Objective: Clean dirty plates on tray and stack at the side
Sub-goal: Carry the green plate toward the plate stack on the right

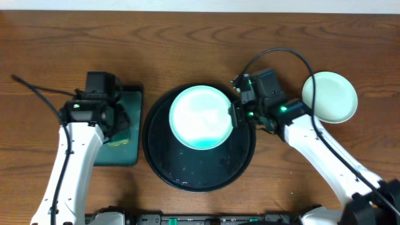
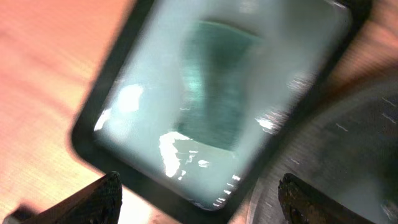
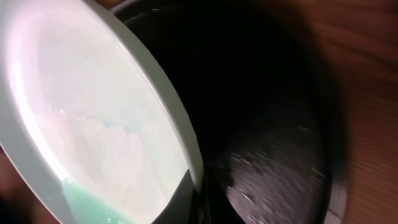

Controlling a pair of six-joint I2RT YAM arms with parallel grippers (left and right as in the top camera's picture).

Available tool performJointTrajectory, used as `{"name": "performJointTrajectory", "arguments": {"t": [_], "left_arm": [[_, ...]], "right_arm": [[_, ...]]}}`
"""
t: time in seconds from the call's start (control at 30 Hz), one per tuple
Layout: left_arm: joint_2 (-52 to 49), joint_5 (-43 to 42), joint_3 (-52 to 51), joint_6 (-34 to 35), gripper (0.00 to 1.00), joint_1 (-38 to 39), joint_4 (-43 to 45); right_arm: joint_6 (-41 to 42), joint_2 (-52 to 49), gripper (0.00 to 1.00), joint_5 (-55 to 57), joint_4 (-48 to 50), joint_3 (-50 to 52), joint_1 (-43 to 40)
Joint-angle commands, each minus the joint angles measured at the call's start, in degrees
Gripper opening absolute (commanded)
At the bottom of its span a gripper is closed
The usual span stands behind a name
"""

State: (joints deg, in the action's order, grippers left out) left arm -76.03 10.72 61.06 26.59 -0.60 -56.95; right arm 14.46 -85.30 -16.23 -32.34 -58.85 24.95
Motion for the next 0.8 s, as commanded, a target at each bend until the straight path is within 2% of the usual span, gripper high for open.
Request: {"name": "performJointTrajectory", "arguments": {"t": [0.0, 0.13, 0.23, 0.37, 0.47, 0.6, 0.77], "left_arm": [[1.03, 4.35, -0.07, 6.47, 0.81, -4.59, -1.6], [1.33, 3.69, -0.07, 8.7, 0.81, -9.05, -3.65], [1.33, 2.16, -0.07, 8.7, 0.81, -10.75, -3.93], [1.33, 1.75, -0.07, 8.68, 0.81, -10.95, -3.96], [1.33, 1.73, -0.07, 8.68, 0.81, -10.97, -4.13], [1.33, 1.73, -0.07, 8.68, 0.81, -10.97, -4.11], [1.33, 1.75, -0.07, 8.68, 0.81, -10.97, -4.09]], "right_arm": [[-0.79, 3.72, 0.01, 9.01, -2.8, -0.26, -0.48], [4.55, 5.66, 0.01, 18.16, -10.14, -0.72, -0.48], [9.86, 5.86, 0.02, 17.68, -17.94, -1.79, -0.48], [12.83, 5.84, 0.02, 7.45, -28.92, -2.05, -0.48], [8.5, 5.79, 0.01, -6.25, -34.53, -2.03, -0.46], [-0.24, 5.79, 0.01, -27.17, -34.47, -2.01, 0.04], [-0.11, 5.81, 0.02, -31.21, -21.79, -2.01, 0.33]]}}
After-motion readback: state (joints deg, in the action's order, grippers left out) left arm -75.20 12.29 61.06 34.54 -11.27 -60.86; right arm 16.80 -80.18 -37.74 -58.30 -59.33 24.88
